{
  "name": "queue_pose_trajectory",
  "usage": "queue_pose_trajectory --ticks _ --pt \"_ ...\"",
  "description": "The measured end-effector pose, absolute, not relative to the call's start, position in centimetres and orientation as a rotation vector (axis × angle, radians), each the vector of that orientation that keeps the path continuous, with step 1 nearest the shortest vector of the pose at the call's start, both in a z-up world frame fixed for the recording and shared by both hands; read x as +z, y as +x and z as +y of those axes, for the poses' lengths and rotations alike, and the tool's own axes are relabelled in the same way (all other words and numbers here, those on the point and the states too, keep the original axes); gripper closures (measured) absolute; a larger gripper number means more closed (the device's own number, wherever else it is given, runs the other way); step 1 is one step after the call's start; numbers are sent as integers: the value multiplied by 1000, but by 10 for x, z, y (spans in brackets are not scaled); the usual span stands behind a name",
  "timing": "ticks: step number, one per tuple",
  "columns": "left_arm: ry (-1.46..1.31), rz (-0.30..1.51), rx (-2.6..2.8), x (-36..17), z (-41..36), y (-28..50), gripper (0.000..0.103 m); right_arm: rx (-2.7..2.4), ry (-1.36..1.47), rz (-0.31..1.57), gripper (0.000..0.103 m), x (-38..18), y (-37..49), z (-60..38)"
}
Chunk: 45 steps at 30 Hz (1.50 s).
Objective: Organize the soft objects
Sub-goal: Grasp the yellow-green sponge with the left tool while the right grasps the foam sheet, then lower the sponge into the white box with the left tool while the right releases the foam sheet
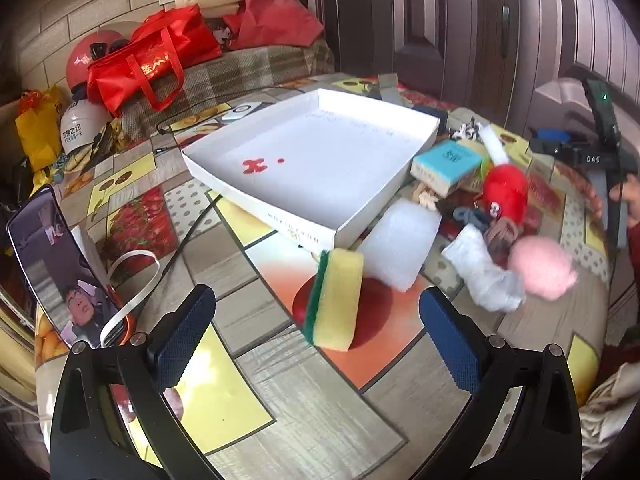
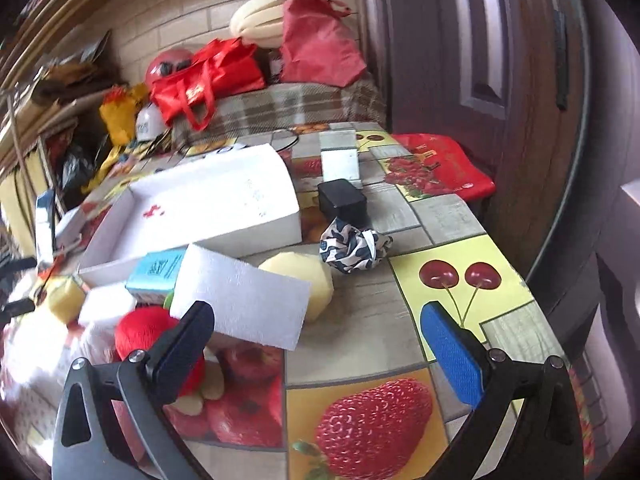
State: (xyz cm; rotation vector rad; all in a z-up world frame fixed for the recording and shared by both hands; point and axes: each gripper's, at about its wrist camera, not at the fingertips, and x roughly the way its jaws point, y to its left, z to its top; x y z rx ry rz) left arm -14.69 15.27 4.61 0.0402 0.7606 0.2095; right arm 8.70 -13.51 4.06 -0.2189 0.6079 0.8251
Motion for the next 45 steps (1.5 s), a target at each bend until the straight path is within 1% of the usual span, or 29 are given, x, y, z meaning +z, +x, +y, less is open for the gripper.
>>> queue_pose_trajectory --ticks 3,4,6,9,13,14,15,16,17,18,19,20,23,26,32,37,40,42,45 --pt "25 798 156 37 157 -138 1 828 -438 498 0 41 79 -126" --pt "22 811 142 34 156 -134 5 832 -515 465 0 40 76 -119" --pt "41 845 125 30 149 -123 10 857 -640 422 0 37 72 -103" --pt "89 897 117 21 140 -112 12 889 -806 361 1 28 66 -80" --pt "98 950 94 11 136 -105 24 901 -935 297 1 16 64 -54" --pt "91 959 85 8 137 -104 26 915 -949 291 1 15 64 -49" --pt "75 961 69 7 138 -104 32 931 -955 291 1 14 65 -46" --pt "52 958 53 7 140 -104 44 946 -958 299 8 14 66 -43" --pt "30 950 43 7 141 -105 54 962 -955 324 25 15 69 -40" --pt "15 940 41 9 142 -106 70 983 -947 358 39 16 72 -39" --pt "8 930 46 10 142 -107 76 992 -940 393 53 16 74 -37" --pt "4 919 52 10 142 -109 76 987 -936 421 53 14 76 -38" --pt "-21 880 69 8 141 -117 76 979 -881 416 53 14 73 -51" --pt "-30 797 102 16 137 -132 76 950 -720 386 53 26 69 -75" --pt "-77 489 222 49 137 -158 76 866 -309 261 53 56 56 -127" --pt "-176 285 412 60 153 -157 76 742 -90 243 52 54 65 -136" --pt "-209 255 488 60 164 -143 75 675 -43 295 52 47 80 -129" --pt "-190 245 509 61 162 -134 75 645 0 281 52 48 84 -129" --pt "-115 228 516 63 152 -121 75 625 -21 257 52 47 88 -119"
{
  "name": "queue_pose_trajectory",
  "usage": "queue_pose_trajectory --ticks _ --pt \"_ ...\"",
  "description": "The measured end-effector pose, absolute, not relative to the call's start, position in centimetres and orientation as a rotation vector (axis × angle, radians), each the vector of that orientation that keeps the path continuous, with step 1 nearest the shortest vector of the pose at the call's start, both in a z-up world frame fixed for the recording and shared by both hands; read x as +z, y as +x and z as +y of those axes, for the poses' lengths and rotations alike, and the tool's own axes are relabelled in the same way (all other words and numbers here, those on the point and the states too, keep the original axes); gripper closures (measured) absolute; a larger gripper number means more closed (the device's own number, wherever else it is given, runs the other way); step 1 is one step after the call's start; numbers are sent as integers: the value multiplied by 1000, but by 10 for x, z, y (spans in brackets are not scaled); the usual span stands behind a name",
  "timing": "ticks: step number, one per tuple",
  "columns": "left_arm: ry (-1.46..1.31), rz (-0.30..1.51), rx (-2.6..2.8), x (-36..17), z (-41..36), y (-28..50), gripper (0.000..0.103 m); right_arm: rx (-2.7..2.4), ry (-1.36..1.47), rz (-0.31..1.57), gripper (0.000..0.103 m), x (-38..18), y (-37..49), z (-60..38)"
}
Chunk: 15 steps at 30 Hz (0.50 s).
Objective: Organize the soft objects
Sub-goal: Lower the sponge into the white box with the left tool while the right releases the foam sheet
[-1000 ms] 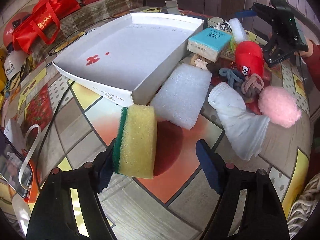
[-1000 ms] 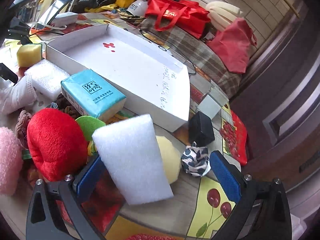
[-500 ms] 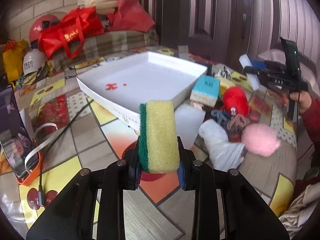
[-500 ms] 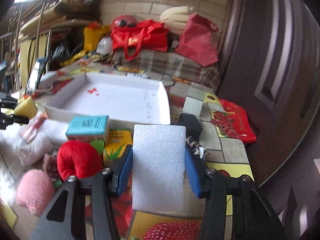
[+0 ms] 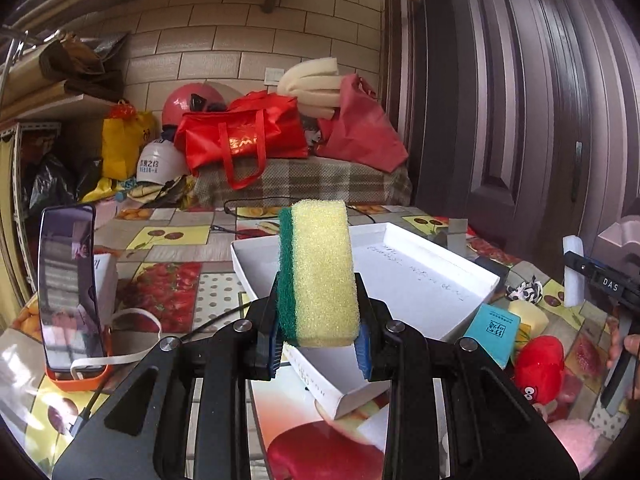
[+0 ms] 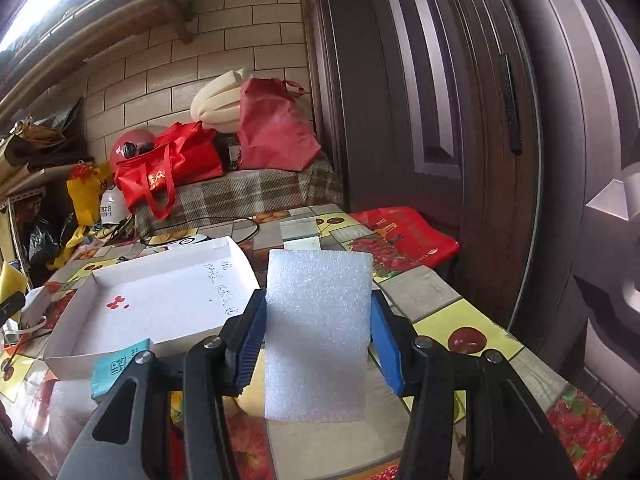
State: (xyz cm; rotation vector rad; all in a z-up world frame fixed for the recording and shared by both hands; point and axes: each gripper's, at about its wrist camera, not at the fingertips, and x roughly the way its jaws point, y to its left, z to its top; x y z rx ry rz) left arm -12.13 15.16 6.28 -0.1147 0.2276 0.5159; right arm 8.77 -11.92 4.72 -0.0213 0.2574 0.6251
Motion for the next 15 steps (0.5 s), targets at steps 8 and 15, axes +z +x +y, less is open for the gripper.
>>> queue_pose_trajectory --ticks 8,15 --pt "-87 263 537 59 154 -87 75 704 -80 247 52 47 102 -78" --pt "-123 341 536 54 169 -60 75 854 -147 265 51 45 105 -28"
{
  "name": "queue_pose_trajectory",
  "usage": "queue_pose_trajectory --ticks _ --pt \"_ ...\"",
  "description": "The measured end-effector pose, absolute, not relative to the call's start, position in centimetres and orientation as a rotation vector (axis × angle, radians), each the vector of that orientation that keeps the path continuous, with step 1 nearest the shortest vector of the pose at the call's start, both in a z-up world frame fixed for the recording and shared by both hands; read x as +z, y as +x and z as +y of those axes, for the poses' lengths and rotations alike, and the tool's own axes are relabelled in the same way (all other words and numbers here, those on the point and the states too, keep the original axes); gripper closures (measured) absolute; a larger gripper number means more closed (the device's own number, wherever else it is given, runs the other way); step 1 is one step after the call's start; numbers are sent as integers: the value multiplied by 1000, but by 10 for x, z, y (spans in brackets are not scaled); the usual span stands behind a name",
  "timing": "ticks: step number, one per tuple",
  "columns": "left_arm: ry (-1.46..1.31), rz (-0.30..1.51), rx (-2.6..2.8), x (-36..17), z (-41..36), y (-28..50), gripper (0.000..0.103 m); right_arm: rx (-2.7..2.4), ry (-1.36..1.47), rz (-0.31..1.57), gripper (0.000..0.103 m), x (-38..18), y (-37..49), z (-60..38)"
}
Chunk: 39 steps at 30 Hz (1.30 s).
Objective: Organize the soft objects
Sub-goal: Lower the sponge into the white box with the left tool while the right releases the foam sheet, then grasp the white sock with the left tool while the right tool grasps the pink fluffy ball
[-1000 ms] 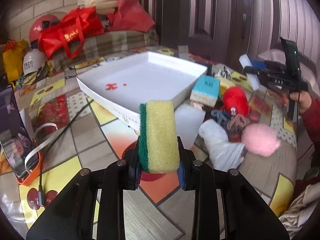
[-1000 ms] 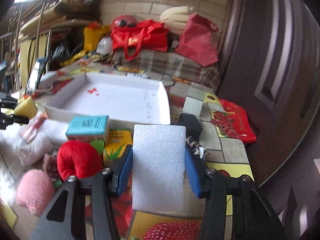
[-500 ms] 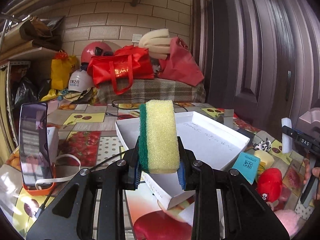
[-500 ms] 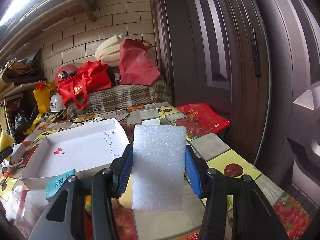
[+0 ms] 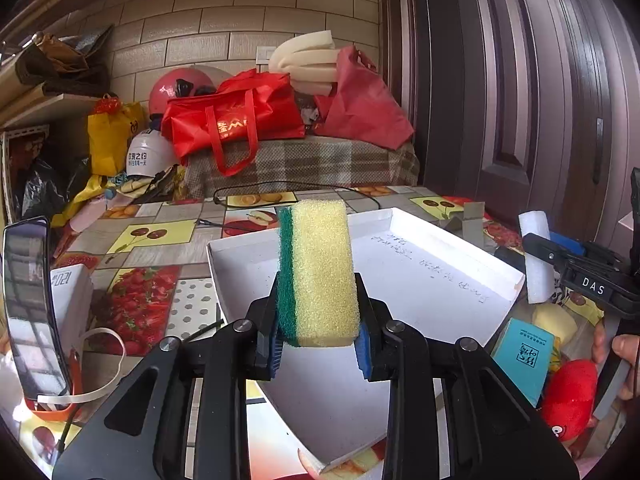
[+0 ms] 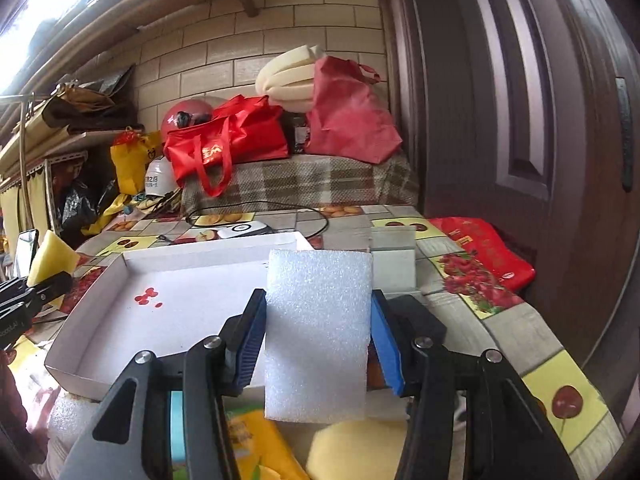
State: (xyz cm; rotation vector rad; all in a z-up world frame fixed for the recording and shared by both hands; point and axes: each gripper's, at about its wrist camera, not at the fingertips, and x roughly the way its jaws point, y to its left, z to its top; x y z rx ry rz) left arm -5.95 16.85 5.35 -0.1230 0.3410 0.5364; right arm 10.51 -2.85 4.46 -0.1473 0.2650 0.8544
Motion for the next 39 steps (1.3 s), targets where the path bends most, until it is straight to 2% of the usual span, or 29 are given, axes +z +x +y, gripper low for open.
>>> queue_pose_trajectory --ticks 15,16,17,18,19,22,39 --pt "-131 375 595 53 184 -38 74 925 -233 400 52 37 131 29" --pt "-126 379 585 53 183 -37 64 928 -238 399 46 37 130 30" --pt "-119 377 597 53 181 -37 53 923 -244 398 25 37 130 30" --pt "-112 366 612 54 179 -39 22 913 -249 396 15 37 129 30" --pt "-108 354 616 55 178 -40 0 899 -252 391 7 38 128 31" --pt "-84 322 623 57 172 -44 0 891 -262 354 1 40 123 31" --pt "-98 271 628 61 171 -57 0 786 -130 223 0 49 116 -2"
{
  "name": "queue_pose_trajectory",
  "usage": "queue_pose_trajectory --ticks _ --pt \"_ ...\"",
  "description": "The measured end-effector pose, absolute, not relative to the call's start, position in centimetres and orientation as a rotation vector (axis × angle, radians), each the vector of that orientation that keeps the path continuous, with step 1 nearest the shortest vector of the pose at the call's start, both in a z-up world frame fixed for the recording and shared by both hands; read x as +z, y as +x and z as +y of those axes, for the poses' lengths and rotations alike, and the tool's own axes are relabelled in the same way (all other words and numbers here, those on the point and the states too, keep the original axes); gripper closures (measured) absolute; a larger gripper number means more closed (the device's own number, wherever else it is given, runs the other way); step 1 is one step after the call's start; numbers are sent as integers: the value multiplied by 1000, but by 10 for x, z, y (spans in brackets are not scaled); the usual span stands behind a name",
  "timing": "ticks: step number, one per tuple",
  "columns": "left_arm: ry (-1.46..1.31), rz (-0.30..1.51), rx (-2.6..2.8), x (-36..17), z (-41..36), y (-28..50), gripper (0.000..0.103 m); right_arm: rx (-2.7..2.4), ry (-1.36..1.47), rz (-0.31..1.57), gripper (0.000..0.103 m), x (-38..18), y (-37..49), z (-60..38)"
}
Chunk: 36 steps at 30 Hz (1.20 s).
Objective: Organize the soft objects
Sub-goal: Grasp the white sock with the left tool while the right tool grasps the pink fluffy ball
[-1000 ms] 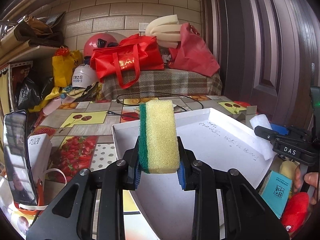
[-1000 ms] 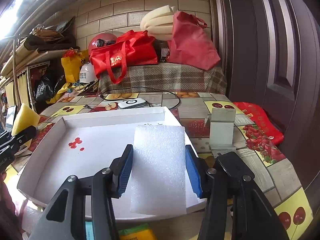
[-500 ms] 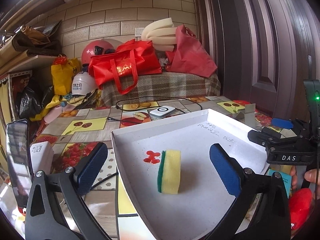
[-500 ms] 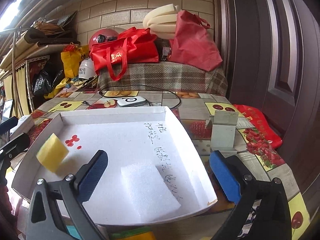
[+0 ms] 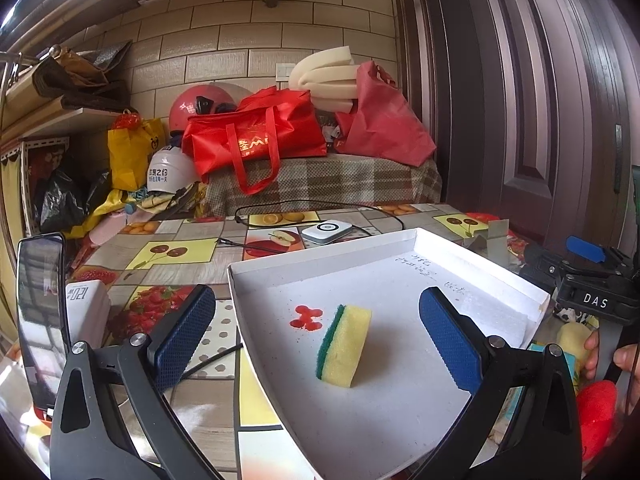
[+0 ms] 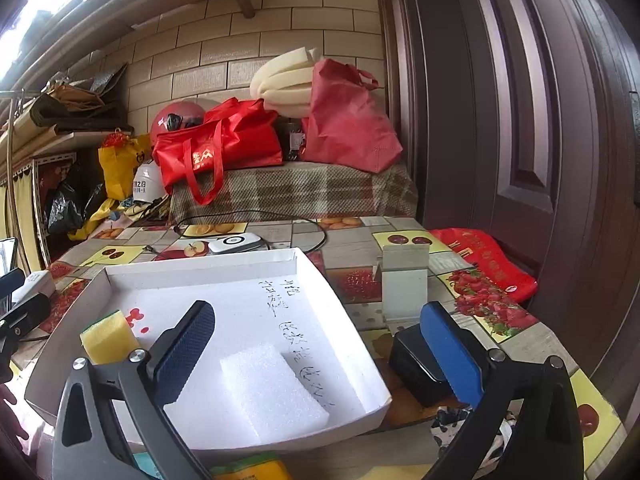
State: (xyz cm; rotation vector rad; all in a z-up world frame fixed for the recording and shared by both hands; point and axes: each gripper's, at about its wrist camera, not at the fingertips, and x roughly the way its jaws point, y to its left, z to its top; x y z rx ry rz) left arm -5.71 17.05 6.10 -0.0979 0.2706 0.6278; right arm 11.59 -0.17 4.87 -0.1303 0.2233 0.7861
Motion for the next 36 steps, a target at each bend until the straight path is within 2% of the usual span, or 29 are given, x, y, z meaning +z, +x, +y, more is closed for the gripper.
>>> queue_pose_trajectory --ticks 8,17,22,26,27,30,31,33,35,36 --pt "-102 268 592 60 162 -68 0 734 -79 233 0 48 108 -48" --pt "-63 308 420 56 135 -104 0 767 -59 353 0 39 92 -108" --pt "48 508 137 45 97 -121 0 986 -63 465 0 38 58 -130" --pt "67 662 40 32 75 -128 0 1168 -199 599 0 22 18 -121" --pt "58 696 22 27 71 -129 1 1200 -252 644 0 14 8 -114" --pt "14 777 -36 16 65 -125 20 1263 -372 712 1 -2 -15 -92" --pt "1 799 -44 13 64 -122 22 1271 -407 716 1 -6 -22 -87" --pt "-23 819 -49 10 64 -116 22 1283 -463 715 9 -9 -33 -74" --pt "-66 823 -51 10 67 -111 22 1293 -503 731 22 -12 -39 -62" --pt "-97 826 -58 9 69 -110 22 1282 -524 745 25 -15 -40 -56"
